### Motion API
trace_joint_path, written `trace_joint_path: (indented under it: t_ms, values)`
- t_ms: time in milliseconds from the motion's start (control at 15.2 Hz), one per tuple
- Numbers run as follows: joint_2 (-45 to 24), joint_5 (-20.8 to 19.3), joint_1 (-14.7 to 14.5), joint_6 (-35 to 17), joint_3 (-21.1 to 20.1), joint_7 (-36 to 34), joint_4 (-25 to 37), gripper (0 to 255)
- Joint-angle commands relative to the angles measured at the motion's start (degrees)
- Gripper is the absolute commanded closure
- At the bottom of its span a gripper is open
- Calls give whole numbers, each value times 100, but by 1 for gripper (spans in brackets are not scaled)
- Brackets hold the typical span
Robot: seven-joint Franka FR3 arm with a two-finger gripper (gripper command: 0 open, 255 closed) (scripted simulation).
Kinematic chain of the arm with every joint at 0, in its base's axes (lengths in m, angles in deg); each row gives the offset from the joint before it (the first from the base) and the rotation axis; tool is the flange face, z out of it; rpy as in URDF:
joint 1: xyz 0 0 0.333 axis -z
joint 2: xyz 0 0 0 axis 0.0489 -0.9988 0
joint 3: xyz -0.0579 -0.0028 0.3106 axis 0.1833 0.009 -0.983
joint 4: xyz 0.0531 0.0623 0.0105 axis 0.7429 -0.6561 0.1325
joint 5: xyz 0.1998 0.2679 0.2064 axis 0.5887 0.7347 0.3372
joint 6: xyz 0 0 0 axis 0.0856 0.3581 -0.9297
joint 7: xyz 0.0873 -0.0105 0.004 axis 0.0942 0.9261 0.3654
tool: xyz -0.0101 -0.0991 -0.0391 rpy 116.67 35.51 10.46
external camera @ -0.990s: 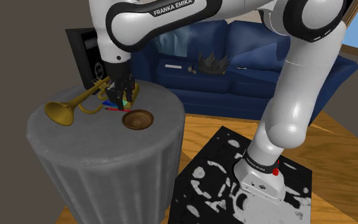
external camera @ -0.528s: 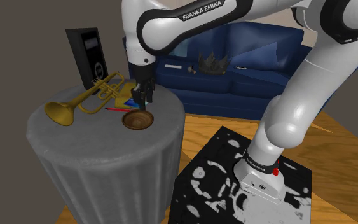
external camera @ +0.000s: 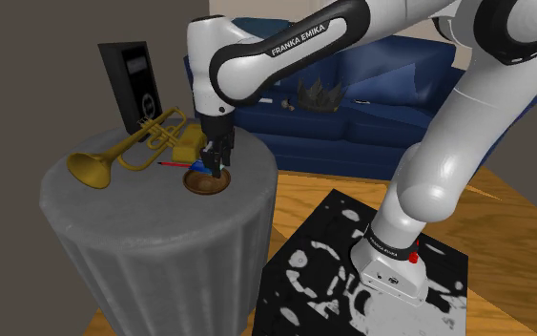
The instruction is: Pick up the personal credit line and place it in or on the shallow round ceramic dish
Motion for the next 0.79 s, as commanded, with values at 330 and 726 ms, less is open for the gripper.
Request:
trace_joint_path:
  t_ms: [330,726]
  values:
    - [-251,-85,-4,-475,-25,-76,-234,255]
    - [-252,-85,-4,-475,-24,-76,-233,255]
